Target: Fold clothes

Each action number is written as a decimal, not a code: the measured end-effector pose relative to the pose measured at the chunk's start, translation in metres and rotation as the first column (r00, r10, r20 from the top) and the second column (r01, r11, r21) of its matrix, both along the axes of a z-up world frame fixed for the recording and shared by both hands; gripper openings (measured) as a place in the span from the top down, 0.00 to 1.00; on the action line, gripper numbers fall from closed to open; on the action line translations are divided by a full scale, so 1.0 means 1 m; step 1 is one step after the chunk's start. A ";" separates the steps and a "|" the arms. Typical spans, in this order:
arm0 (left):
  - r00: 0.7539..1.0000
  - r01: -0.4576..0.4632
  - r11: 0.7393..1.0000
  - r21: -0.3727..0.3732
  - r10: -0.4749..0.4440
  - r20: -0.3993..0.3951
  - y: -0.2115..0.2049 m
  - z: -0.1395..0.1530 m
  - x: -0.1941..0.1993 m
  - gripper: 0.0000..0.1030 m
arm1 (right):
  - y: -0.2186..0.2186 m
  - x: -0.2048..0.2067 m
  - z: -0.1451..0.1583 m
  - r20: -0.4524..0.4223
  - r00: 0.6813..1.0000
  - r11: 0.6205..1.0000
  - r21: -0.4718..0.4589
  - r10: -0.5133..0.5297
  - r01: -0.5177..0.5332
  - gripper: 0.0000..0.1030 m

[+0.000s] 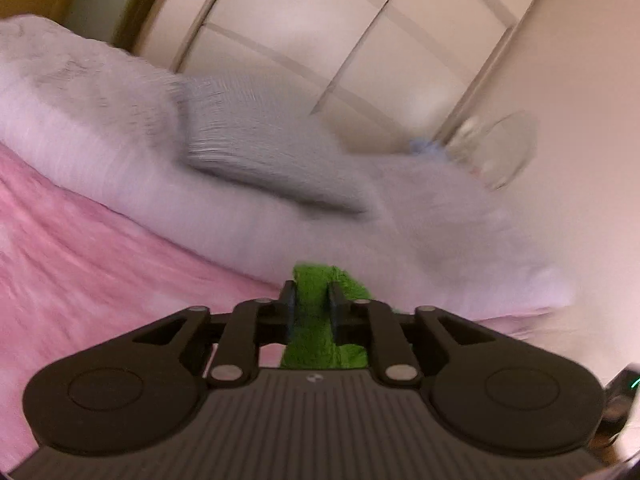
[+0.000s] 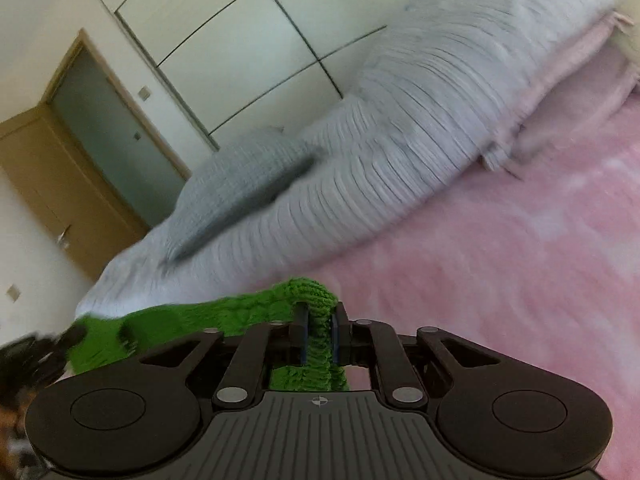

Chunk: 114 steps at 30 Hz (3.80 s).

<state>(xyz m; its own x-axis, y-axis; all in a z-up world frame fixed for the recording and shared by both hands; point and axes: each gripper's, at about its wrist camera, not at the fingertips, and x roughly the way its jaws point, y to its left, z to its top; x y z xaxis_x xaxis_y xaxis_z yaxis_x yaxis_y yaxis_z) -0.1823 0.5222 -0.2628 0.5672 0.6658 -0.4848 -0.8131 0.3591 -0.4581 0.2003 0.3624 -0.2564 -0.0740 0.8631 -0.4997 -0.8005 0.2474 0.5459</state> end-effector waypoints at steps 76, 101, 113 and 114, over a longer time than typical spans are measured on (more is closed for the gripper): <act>0.966 0.101 0.867 -0.488 -0.203 -0.160 -0.116 -0.142 -0.032 0.86 | -0.121 0.002 -0.145 -0.004 1.000 0.904 -0.428 -0.010 0.007 0.60; 0.996 0.002 0.755 -0.656 0.057 0.068 -0.258 -0.165 -0.198 0.95 | -0.332 -0.089 -0.156 -0.471 0.814 0.876 -0.474 -0.341 0.093 0.69; 0.958 0.238 0.879 -0.413 -0.282 -0.047 -0.295 -0.065 -0.228 0.96 | -0.378 -0.126 -0.098 -0.290 0.898 0.841 -0.522 -0.331 0.142 0.96; 0.952 0.237 0.867 -0.438 -0.297 -0.072 -0.303 -0.070 -0.234 0.96 | -0.383 -0.135 -0.101 -0.277 0.899 0.827 -0.544 -0.339 0.144 0.96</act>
<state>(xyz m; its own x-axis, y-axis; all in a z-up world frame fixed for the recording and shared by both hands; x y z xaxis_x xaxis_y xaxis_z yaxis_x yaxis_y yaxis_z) -0.4161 0.2190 -0.3333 0.6047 0.2151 -0.7669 -0.7772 0.3696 -0.5092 0.0656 -0.0206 -0.3573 -0.1487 0.5145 -0.8445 -0.4587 0.7207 0.5198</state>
